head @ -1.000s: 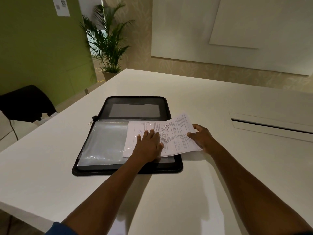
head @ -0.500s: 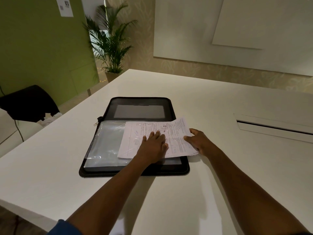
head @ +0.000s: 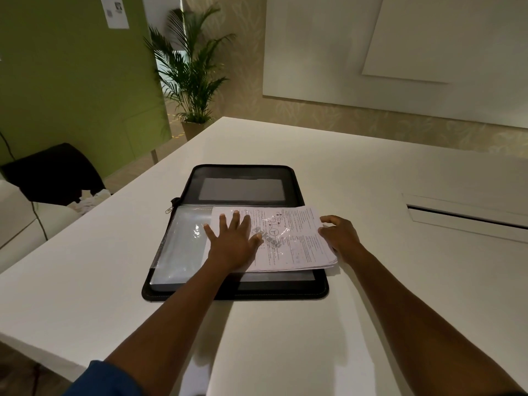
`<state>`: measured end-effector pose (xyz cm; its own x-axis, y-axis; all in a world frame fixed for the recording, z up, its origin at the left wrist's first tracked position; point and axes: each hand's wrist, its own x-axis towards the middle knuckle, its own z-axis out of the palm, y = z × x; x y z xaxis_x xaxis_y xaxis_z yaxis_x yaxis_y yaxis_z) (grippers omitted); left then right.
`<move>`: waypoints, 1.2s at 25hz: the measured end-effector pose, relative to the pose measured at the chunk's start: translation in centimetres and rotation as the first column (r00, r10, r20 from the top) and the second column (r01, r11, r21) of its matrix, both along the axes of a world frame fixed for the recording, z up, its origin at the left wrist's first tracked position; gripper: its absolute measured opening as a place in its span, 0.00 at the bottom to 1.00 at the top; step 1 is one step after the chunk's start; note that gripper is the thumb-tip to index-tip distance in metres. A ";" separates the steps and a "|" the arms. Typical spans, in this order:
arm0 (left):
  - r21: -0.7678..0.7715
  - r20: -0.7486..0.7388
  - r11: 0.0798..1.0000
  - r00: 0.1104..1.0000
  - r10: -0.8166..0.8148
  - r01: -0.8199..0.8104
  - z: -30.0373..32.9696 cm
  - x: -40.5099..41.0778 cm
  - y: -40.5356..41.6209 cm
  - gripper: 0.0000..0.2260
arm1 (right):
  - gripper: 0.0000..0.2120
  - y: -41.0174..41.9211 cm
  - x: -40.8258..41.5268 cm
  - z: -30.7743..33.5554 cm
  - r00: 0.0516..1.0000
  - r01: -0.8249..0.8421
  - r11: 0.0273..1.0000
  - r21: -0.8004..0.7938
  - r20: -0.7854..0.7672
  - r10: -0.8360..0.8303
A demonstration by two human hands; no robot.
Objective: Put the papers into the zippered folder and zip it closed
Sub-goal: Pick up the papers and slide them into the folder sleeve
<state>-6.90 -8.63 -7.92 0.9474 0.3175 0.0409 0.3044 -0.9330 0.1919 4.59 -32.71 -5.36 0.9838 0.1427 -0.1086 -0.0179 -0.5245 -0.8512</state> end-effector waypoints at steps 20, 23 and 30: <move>-0.038 -0.021 0.999 1.000 -0.012 0.011 0.3 -0.1 -0.2 0.33 | 0.08 3.6 -0.5 0.4 0.988 -0.146 0.989 0.027 -0.052 0.148; -0.040 -0.018 0.999 1.000 -0.015 0.015 0.2 -0.2 -0.1 0.33 | 0.08 4.1 -0.9 0.7 0.975 -0.178 0.981 0.083 -0.117 0.187; -0.040 -0.010 0.999 1.000 -0.010 0.010 -0.1 -0.1 0.0 0.33 | 0.15 5.0 -1.9 1.9 0.939 -0.272 0.957 0.096 -0.191 0.286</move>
